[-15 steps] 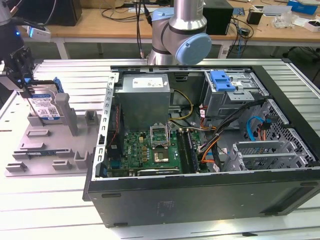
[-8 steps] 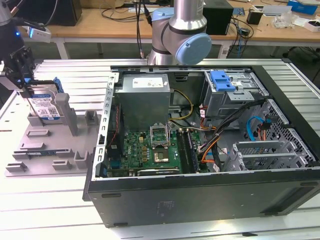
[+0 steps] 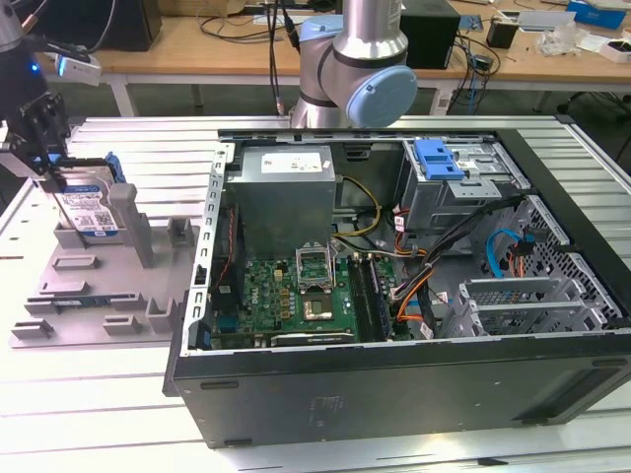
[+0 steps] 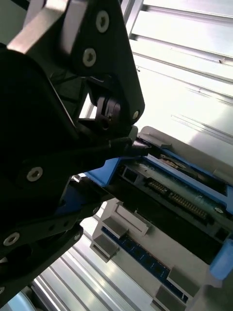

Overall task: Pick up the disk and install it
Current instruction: 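Pick up the disk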

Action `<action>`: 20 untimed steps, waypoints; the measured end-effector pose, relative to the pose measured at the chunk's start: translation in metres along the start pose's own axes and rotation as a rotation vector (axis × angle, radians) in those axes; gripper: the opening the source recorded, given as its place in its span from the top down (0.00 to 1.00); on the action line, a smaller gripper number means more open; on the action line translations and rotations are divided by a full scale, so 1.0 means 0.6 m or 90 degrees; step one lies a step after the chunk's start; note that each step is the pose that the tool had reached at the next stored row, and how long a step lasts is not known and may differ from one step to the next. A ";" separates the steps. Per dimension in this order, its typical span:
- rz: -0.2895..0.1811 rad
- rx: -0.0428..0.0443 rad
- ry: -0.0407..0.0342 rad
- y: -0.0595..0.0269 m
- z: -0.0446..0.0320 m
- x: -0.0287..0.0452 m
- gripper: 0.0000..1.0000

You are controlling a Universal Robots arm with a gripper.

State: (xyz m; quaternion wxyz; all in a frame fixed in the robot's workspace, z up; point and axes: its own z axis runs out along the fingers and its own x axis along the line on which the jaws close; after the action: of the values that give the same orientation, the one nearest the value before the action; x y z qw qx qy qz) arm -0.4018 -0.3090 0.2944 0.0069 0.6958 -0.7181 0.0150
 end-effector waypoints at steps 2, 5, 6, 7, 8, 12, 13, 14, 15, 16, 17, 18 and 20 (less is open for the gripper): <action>0.004 -0.0001 -0.0001 0.000 0.000 0.000 0.64; 0.008 -0.0003 -0.0001 0.000 0.001 0.000 0.64; 0.009 -0.0003 0.0000 0.000 0.001 0.000 0.64; 0.009 -0.0003 0.0000 0.000 0.001 0.000 0.64; 0.009 -0.0003 0.0000 0.000 0.001 0.000 0.64; 0.009 -0.0002 -0.0001 0.000 0.002 0.000 0.64; 0.009 -0.0002 -0.0001 0.000 0.002 0.000 0.64; 0.008 0.0000 -0.0002 0.000 0.001 0.000 0.64; 0.008 0.0000 -0.0002 0.000 0.000 0.000 0.64; 0.008 0.0000 -0.0001 0.000 0.000 0.000 0.64; 0.008 -0.0001 -0.0001 0.000 -0.001 0.000 0.64; 0.007 -0.0001 -0.0001 0.000 -0.002 0.000 0.64; 0.007 -0.0001 -0.0001 0.000 -0.004 0.000 0.64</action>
State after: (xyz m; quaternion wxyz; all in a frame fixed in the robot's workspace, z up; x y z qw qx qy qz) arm -0.4019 -0.3091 0.2967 0.0068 0.6920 -0.7217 0.0150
